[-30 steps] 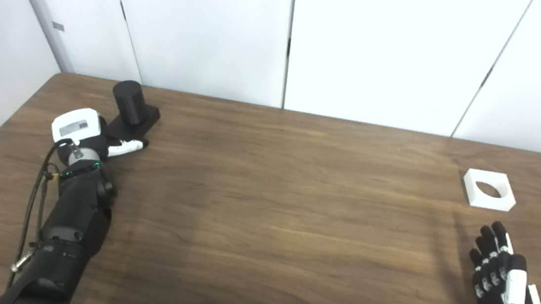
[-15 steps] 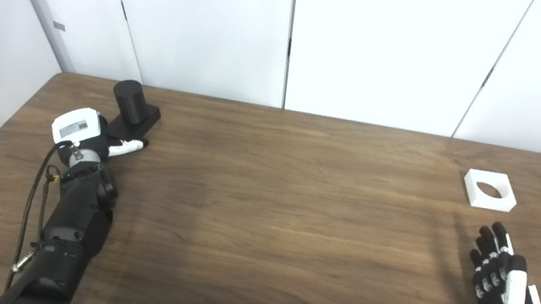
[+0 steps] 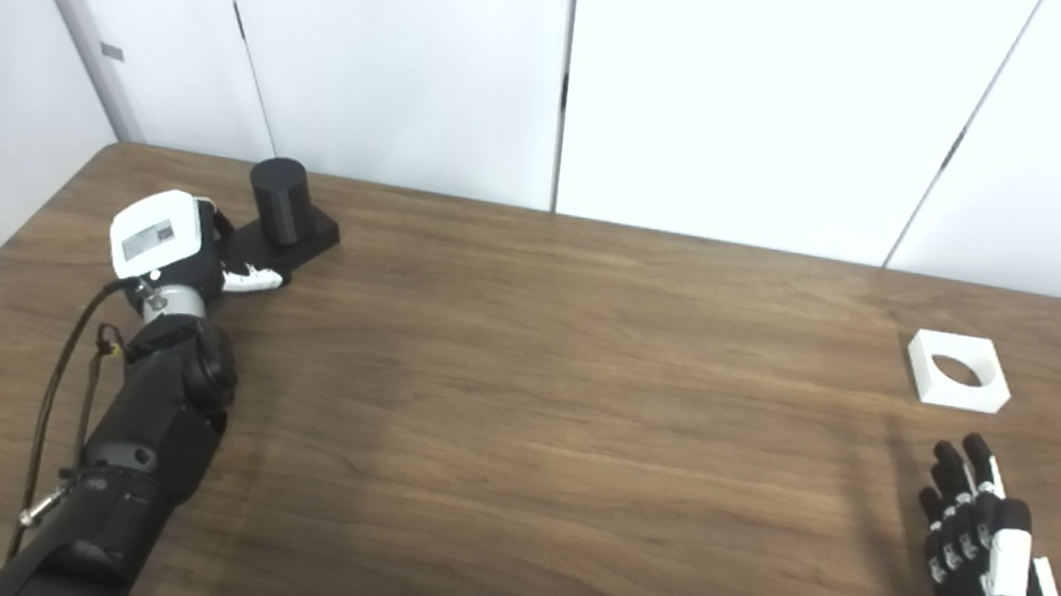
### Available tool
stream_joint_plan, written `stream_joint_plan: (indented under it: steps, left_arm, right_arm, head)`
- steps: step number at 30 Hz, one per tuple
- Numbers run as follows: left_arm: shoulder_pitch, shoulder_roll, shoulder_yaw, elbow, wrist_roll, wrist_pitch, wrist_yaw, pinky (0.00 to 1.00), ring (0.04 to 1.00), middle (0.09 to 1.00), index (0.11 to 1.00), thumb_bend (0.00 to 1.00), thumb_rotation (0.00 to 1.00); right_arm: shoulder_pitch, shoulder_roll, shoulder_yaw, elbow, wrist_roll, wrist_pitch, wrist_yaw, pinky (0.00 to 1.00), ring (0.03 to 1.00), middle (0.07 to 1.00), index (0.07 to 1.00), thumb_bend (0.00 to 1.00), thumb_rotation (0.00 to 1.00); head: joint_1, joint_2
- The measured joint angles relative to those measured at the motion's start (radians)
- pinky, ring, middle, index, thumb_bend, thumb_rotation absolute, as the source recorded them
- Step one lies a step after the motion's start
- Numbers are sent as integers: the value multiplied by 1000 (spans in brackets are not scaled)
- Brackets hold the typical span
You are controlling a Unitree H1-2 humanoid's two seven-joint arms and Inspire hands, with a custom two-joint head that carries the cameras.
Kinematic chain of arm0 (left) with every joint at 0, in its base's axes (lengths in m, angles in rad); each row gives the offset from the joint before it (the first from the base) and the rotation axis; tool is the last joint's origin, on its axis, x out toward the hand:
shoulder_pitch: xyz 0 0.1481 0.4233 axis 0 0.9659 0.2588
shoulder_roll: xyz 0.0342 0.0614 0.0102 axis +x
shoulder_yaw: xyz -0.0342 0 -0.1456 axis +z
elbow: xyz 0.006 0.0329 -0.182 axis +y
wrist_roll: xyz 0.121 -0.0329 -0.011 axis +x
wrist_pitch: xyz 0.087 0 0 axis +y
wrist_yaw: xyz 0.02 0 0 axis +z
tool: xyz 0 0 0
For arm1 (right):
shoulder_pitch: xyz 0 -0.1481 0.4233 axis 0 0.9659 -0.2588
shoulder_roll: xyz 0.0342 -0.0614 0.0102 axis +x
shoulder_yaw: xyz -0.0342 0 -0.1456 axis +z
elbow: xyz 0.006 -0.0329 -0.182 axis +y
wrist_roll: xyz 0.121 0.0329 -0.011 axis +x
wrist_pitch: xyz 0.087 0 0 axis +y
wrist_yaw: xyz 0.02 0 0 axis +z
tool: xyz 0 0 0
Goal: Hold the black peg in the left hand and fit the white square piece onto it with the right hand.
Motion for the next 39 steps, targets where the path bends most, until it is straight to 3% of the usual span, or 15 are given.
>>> stream_joint_plan:
  steps: [11,16,24,33,39]
  left_arm:
    - [0,14,-35,7,-66,-10,46,660,752,718,484,514,51]
    - [8,22,-40,1,-111,-28,53,689,781,742,486,511,53]
    - [105,30,-50,-232,-190,1,-108,627,736,733,489,507,52]
    - [200,21,-130,-504,-216,-22,-286,761,820,770,489,506,52]
    - [262,7,-185,-654,-201,-27,-355,789,846,793,490,505,54]
  right_arm:
    - [0,0,0,0,0,-1,0,1000,1000,954,1000,567,1000]
    - [0,0,1,0,0,1,-3,1000,1000,949,1000,562,1000]
    - [3,1,2,-14,-13,33,-14,1000,1000,943,1000,574,1000]
    - [4,3,7,-38,-25,58,-26,1000,1000,950,1000,589,1000]
    - [4,4,8,-40,-32,67,-33,1000,1000,936,1000,591,1000]
  head:
    - [-3,2]
    - [-11,8]
    - [-26,20]
    - [-49,34]
    - [-72,44]
